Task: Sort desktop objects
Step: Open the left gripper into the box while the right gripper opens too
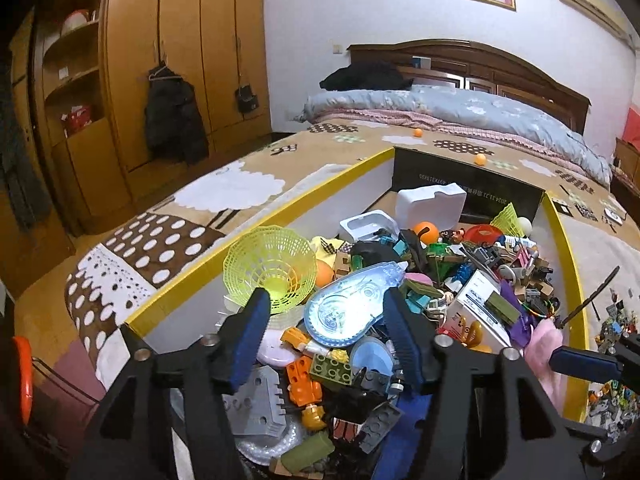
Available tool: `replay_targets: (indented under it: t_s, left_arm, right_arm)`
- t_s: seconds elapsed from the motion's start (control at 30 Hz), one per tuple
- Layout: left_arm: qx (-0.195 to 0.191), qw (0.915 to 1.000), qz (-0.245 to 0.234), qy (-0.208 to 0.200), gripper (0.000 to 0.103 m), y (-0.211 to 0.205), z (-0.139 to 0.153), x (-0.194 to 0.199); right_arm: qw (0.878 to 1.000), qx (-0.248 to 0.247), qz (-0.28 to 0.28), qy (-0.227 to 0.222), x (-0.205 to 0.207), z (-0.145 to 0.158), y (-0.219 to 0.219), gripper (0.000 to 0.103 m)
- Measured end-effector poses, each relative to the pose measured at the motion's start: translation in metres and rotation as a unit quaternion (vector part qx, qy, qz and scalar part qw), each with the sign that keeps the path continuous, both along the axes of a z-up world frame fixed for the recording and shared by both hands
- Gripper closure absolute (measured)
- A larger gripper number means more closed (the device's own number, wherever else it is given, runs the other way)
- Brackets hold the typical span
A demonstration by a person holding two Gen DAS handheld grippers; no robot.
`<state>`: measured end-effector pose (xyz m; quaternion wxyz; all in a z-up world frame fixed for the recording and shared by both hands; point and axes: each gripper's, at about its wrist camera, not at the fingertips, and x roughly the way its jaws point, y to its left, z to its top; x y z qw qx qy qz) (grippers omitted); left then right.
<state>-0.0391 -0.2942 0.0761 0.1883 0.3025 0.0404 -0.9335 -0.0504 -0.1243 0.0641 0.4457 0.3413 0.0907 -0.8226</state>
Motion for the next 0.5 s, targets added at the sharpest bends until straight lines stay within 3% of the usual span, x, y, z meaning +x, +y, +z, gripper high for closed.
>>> replay_targets:
  t_s: [0.2,0.5]
  left_arm:
    - [-0.007,1.0000,0.006,0.001,0.032,0.007,0.004,0.004]
    - [0.004,0.9999,0.011,-0.005,0.031,0.020,0.009,0.018]
  right_arm:
    - [1.000,-0.002,0.000,0.000,0.005,0.001,0.004,0.052]
    - [1.000,-0.013,-0.006,0.002,0.015,0.011,0.021,0.052]
